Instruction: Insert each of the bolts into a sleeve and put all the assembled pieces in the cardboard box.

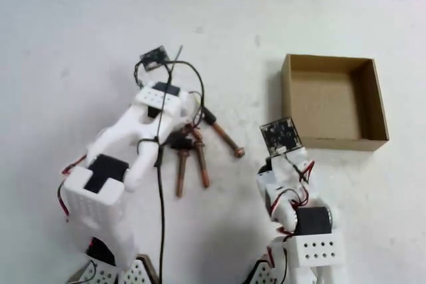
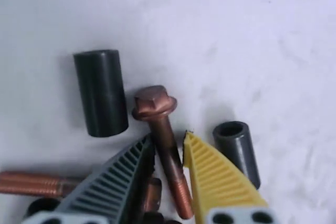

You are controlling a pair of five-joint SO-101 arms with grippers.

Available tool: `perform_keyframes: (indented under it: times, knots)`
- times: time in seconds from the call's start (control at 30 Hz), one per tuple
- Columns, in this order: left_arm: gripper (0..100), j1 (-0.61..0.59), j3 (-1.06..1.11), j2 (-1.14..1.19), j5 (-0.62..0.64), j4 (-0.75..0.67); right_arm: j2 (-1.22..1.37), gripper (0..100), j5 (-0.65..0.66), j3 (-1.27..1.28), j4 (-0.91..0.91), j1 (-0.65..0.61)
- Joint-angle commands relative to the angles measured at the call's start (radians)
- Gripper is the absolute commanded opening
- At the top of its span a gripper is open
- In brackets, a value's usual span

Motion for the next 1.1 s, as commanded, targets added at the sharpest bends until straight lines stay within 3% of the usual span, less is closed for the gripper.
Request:
perform_keyframes:
  times: [0.0,0.4,0.57,0.73,1.07]
  knots:
    - [13,-0.033,-0.061,-0.005,0.008,-0.017,-0.013,1.7,0.008,-0.011,-0.018,0.002]
    - [13,-0.038,-0.083,-0.004,0.008,-0.02,-0.013,1.7,0.008,-0.011,-0.016,0.005]
    - [2,-0.074,-0.086,-0.002,0.008,-0.021,-0.013,1.7,0.008,-0.011,-0.016,0.005]
    - [7,-0.071,-0.081,-0.002,0.008,-0.021,-0.013,1.7,0.008,-0.011,-0.016,0.007]
    - [7,-0.025,-0.153,0.099,0.003,0.011,-0.013,1.7,0.009,-0.011,-0.015,0.008]
